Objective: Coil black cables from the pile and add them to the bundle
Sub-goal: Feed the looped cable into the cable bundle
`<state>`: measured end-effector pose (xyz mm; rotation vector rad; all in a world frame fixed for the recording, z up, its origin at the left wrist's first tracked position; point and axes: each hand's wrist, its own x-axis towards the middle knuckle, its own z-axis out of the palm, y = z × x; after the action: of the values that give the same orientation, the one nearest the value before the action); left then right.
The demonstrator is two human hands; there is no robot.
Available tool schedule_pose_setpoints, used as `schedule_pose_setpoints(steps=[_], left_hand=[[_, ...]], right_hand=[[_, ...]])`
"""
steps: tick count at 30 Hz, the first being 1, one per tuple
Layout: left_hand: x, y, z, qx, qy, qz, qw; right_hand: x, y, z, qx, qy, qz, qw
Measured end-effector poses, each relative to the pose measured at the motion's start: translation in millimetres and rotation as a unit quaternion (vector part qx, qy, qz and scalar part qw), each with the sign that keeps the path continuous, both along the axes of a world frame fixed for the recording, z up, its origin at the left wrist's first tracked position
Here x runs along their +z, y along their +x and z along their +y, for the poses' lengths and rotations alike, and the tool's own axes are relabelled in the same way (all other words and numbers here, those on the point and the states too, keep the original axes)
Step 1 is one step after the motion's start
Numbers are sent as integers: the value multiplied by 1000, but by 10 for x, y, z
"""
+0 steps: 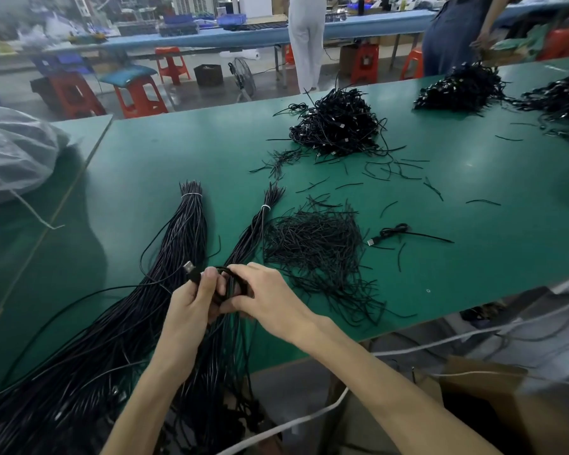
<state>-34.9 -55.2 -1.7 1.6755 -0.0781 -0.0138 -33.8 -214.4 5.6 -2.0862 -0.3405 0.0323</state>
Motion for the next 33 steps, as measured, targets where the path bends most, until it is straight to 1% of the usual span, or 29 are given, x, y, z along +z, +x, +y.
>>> schedule_pose_setpoints(steps=[3, 6, 9, 11, 14, 17, 19, 20, 21, 22, 24, 25, 26, 28, 29, 30, 33], left_hand=[[-8, 10, 82, -39, -20, 29, 999], [-19, 35, 176, -59, -54, 52, 995], [-25, 47, 230, -72, -48, 69, 994], [-25, 56, 246, -64, -47, 80, 994], [-31, 74, 246, -45, -44, 106, 992], [-31, 102, 218, -58, 4, 105, 993], [-15, 134, 194, -88, 63, 87, 990], [1, 153, 183, -110, 111, 72, 985], [18, 171, 178, -137, 181, 47, 973], [36, 186, 172, -171, 263, 16, 950], [70, 194, 117, -236, 406, -22, 883], [89, 189, 73, -255, 454, -22, 853], [100, 185, 25, -261, 490, -21, 832], [105, 178, -45, -258, 542, -43, 798], [107, 181, -67, -257, 557, -61, 787], [105, 187, -79, -256, 563, -72, 782], [78, 217, -87, -241, 565, -90, 784]], right_hand=[[-38, -4, -36, -4, 2, 26, 1000], [-64, -28, -53, -1, -16, 31, 999], [-62, -43, -77, 8, -41, 24, 999], [-68, -54, -87, 18, -84, 18, 996], [-92, -71, -104, 20, -167, -27, 985], [-121, -78, -130, 40, -241, -72, 967], [-131, -85, -163, 51, -266, -95, 958], [-136, -89, -189, 53, -277, -107, 954], [-143, -93, -211, 55, -290, -119, 948], [-150, -99, -227, 58, -304, -128, 942], [-165, -114, -239, 68, -325, -140, 933], [-170, -122, -238, 70, -329, -147, 930], [-173, -124, -237, 68, -330, -156, 929], [-170, -119, -234, 62, -328, -173, 927], [-166, -113, -238, 59, -327, -179, 926], [-164, -106, -248, 56, -326, -183, 926], [-160, -81, -283, 44, -328, -197, 923]])
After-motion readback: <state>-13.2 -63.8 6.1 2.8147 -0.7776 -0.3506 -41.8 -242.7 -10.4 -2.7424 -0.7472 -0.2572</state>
